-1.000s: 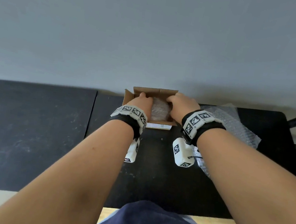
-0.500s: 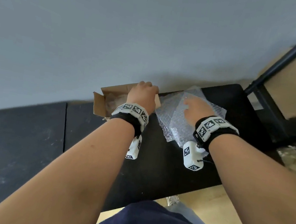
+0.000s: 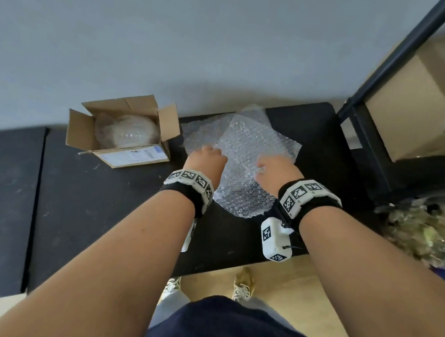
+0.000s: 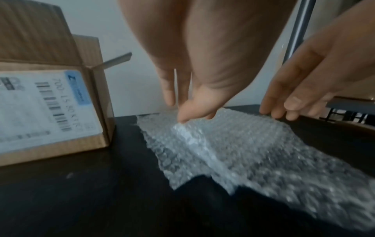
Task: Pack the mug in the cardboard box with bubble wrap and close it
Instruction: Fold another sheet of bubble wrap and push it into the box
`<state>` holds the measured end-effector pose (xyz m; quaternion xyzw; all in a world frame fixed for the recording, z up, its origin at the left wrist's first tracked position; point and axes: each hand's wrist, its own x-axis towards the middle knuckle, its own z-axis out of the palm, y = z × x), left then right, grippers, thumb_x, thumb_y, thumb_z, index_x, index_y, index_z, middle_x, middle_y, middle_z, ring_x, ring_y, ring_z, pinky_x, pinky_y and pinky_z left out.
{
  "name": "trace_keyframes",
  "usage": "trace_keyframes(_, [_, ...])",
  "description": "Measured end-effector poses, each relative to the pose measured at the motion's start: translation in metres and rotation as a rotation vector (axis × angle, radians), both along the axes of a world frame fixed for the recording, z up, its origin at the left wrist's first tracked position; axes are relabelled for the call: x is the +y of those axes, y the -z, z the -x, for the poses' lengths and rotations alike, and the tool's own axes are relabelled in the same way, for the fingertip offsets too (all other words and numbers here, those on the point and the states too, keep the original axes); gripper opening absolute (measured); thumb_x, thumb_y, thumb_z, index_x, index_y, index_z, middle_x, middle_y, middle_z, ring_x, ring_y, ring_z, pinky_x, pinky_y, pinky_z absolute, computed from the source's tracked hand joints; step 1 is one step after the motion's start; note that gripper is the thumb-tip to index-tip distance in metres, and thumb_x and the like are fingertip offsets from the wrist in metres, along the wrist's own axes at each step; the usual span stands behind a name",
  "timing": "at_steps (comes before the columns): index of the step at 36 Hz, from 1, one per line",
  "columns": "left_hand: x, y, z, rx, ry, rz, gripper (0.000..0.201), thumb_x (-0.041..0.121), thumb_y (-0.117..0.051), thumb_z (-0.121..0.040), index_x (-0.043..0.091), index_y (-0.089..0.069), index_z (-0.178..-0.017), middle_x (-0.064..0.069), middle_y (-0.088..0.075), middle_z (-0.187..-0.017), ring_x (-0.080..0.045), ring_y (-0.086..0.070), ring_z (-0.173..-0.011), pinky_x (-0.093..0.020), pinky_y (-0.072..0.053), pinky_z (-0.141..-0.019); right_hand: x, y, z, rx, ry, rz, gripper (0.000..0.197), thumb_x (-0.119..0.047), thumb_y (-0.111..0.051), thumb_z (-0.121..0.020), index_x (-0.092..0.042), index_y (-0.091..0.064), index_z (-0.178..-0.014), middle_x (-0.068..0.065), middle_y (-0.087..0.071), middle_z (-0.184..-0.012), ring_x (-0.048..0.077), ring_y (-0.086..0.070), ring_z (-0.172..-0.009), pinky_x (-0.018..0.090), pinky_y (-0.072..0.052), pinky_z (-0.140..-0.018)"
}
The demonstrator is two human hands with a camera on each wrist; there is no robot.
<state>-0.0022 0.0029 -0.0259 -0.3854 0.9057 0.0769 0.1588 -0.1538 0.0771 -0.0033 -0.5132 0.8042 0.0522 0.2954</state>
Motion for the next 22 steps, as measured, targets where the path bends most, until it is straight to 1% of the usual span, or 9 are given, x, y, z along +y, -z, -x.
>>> trace_keyframes(2, [0.006,0.009,0.0,-0.053,-0.005,-0.011,0.05,0.0,-0.055,-0.085,0.015,-0.053,-0.133,-0.005,-0.051,-0.131,-0.028,-0.043,-0.126,-0.041,-0.042,-0.102,0.004,0.006,0.004,-0.04,-0.025,-0.019,0.039,-0.028,-0.053,-0.094,-0.018,-0.055,-0.133,0.007,-0.053,-0.138,0.028,-0.052,-0.123,0.038,-0.043,-0.103])
trace_keyframes(4, [0.012,0.017,0.0,-0.091,-0.005,-0.021,0.052,0.003,-0.057,-0.084,0.015,-0.052,-0.135,-0.006,-0.048,-0.135,-0.028,-0.041,-0.129,-0.041,-0.039,-0.106,0.008,0.012,0.007,-0.082,-0.063,-0.051,0.046,-0.037,-0.057,-0.093,-0.019,-0.052,-0.135,0.005,-0.051,-0.14,0.026,-0.05,-0.126,0.037,-0.041,-0.104])
trace_keyframes(7, [0.02,0.026,-0.003,-0.115,-0.012,-0.002,0.053,0.007,-0.061,-0.085,0.014,-0.047,-0.136,-0.005,-0.043,-0.141,-0.026,-0.038,-0.132,-0.04,-0.035,-0.109,0.012,0.02,0.012,-0.117,-0.149,-0.102,0.052,-0.045,-0.06,-0.09,-0.017,-0.055,-0.134,0.006,-0.057,-0.135,0.025,-0.054,-0.121,0.039,-0.044,-0.103])
trace_keyframes(9, [0.023,0.031,-0.005,-0.118,-0.031,0.021,0.05,0.006,-0.06,-0.085,0.011,-0.047,-0.134,-0.005,-0.044,-0.138,-0.025,-0.04,-0.131,-0.038,-0.035,-0.109,0.017,0.024,0.015,-0.131,-0.183,-0.136,0.056,-0.047,-0.06,-0.09,-0.015,-0.055,-0.135,0.006,-0.056,-0.135,0.024,-0.054,-0.122,0.037,-0.043,-0.104])
trace_keyframes(11, [0.025,0.035,-0.006,-0.13,-0.043,0.031,0.045,0.004,-0.058,-0.085,0.01,-0.049,-0.13,-0.006,-0.047,-0.134,-0.025,-0.042,-0.128,-0.037,-0.036,-0.107,0.022,0.028,0.018,-0.13,-0.204,-0.16,0.064,-0.052,-0.06,-0.088,-0.015,-0.05,-0.139,0.005,-0.051,-0.141,0.024,-0.05,-0.127,0.035,-0.041,-0.105])
trace_keyframes(15, [0.026,0.036,-0.005,-0.149,-0.054,0.033,0.032,0.002,-0.053,-0.088,0.009,-0.058,-0.119,-0.007,-0.053,-0.126,-0.026,-0.045,-0.123,-0.037,-0.04,-0.104,0.03,0.036,0.021,-0.153,-0.185,-0.137,0.076,-0.059,-0.065,-0.08,-0.018,-0.047,-0.142,0.005,-0.045,-0.143,0.024,-0.048,-0.129,0.033,-0.041,-0.101])
trace_keyframes(17, [0.027,0.035,-0.003,-0.153,-0.045,0.02,0.029,0.003,-0.053,-0.089,0.009,-0.059,-0.117,-0.008,-0.054,-0.123,-0.027,-0.046,-0.122,-0.036,-0.04,-0.102,0.032,0.038,0.02,-0.152,-0.173,-0.148,0.084,-0.065,-0.068,-0.074,-0.021,-0.046,-0.142,0.006,-0.041,-0.143,0.025,-0.044,-0.13,0.036,-0.04,-0.101])
trace_keyframes(19, [0.028,0.034,-0.002,-0.14,-0.034,0.013,0.027,0.006,-0.055,-0.089,0.01,-0.059,-0.115,-0.007,-0.054,-0.121,-0.027,-0.047,-0.12,-0.036,-0.041,-0.101,0.032,0.04,0.018,-0.129,-0.182,-0.185,0.094,-0.07,-0.07,-0.066,-0.025,-0.042,-0.144,0.007,-0.035,-0.146,0.027,-0.037,-0.135,0.041,-0.039,-0.106])
trace_keyframes(22, [0.026,0.031,-0.001,-0.1,-0.062,-0.018,0.027,0.011,-0.056,-0.086,0.011,-0.061,-0.112,-0.006,-0.055,-0.12,-0.025,-0.047,-0.119,-0.036,-0.043,-0.1,0.034,0.04,0.015,-0.092,-0.205,-0.242,0.097,-0.066,-0.074,-0.065,-0.027,-0.038,-0.146,0.006,-0.031,-0.148,0.028,-0.031,-0.139,0.047,-0.038,-0.108])
